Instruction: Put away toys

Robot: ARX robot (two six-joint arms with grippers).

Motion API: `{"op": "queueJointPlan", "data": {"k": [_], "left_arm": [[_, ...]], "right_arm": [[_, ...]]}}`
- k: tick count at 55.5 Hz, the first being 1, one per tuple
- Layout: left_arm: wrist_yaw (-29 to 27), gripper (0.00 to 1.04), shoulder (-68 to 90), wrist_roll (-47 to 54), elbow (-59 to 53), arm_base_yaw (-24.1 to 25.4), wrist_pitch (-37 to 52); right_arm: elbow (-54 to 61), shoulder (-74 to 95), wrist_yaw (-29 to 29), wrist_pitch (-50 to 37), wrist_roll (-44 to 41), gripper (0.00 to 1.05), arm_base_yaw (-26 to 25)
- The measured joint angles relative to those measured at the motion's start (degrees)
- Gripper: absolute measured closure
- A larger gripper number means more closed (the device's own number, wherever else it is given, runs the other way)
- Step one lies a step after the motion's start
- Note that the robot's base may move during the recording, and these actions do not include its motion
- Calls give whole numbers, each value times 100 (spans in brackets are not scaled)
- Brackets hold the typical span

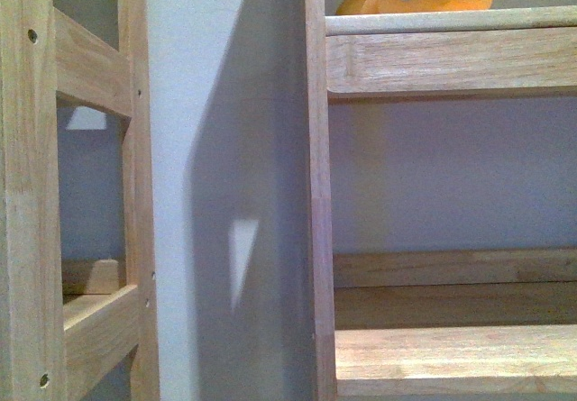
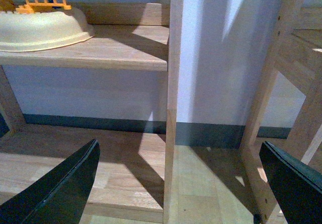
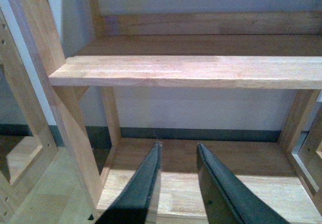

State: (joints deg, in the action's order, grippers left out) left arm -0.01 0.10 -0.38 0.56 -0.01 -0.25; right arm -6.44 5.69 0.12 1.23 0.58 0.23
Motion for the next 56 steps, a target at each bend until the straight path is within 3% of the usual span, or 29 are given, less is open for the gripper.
{"op": "queueJointPlan", "data": {"k": [5, 53, 56], "left_arm": [[0, 6, 0, 0, 0, 0, 0], [0, 6, 0, 0, 0, 0, 0], [-2, 6, 0, 0, 0, 0, 0]], "right_arm": [[87, -61, 0, -15, -11, 102, -2], [560, -522, -4, -103, -28, 101, -9], [560, -522, -7, -103, -39, 93, -9]]}}
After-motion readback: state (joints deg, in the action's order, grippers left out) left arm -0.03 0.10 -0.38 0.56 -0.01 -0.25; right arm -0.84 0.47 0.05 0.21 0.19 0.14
